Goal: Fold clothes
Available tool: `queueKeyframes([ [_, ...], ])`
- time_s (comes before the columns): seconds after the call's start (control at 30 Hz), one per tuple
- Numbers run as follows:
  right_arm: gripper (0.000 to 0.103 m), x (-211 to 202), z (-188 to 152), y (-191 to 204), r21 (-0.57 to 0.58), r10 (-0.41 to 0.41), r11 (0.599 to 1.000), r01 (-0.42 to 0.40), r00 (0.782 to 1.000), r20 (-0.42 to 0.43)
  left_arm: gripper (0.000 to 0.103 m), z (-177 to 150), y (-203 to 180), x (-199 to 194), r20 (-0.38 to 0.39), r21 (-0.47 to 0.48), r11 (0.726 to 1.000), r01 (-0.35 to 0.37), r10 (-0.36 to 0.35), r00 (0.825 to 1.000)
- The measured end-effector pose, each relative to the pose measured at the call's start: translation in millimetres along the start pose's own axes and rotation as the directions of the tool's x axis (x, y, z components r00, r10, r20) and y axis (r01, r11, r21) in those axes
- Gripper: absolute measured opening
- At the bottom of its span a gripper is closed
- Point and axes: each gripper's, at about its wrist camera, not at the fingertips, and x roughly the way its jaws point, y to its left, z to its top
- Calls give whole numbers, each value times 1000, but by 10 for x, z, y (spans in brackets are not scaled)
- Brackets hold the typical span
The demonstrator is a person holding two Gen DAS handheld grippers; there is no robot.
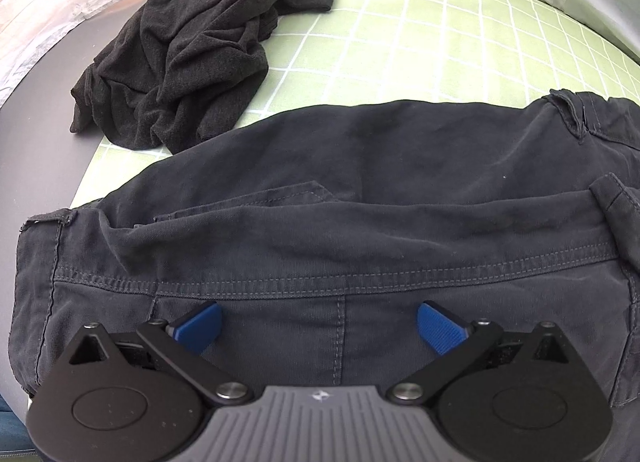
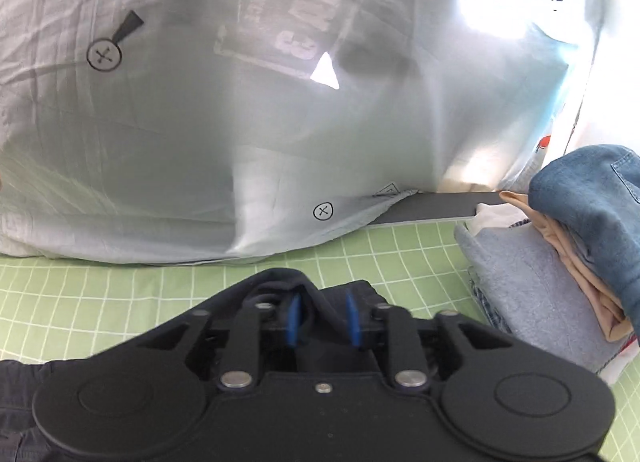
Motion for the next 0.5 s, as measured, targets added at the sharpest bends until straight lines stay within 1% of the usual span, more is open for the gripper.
queueKeyframes([
  [0.03,58,11,3,49,-9,-5,1000,5,1000,8,103,-6,-1,0,2,0,1000,-1,1,1000],
  [0.07,59,-23,-23,81,-2,8,1000,-8,1000,30,103,-15,-2,-2,5,0,1000,-2,2,1000],
  [0.1,62,-85,-80,69,30,18,999,-19,999,49,103,-23,-3,-4,8,-2,1000,-4,4,1000],
  [0.13,71,-150,-142,49,67,26,997,-30,997,68,103,-30,-4,-6,11,-3,1000,-5,5,1000],
  [0.2,82,-245,-322,-56,146,8,989,-19,998,70,103,-27,-3,-6,9,-4,1000,-8,8,1000],
  [0.27,84,-253,-548,-241,227,-35,973,29,999,20,103,-11,1,-2,0,-6,1000,-7,7,1000],
  [0.33,86,-254,-775,-431,303,-74,949,83,996,-38,103,7,4,4,-11,-8,1000,-6,6,1000],
  [0.4,86,-204,-1038,-647,391,-87,912,121,991,-105,103,21,7,6,-20,-9,1000,-5,5,1000],
  [0.5,87,-151,-1311,-874,511,-55,851,121,988,-142,103,26,9,6,-27,-8,1000,-6,6,1000],
])
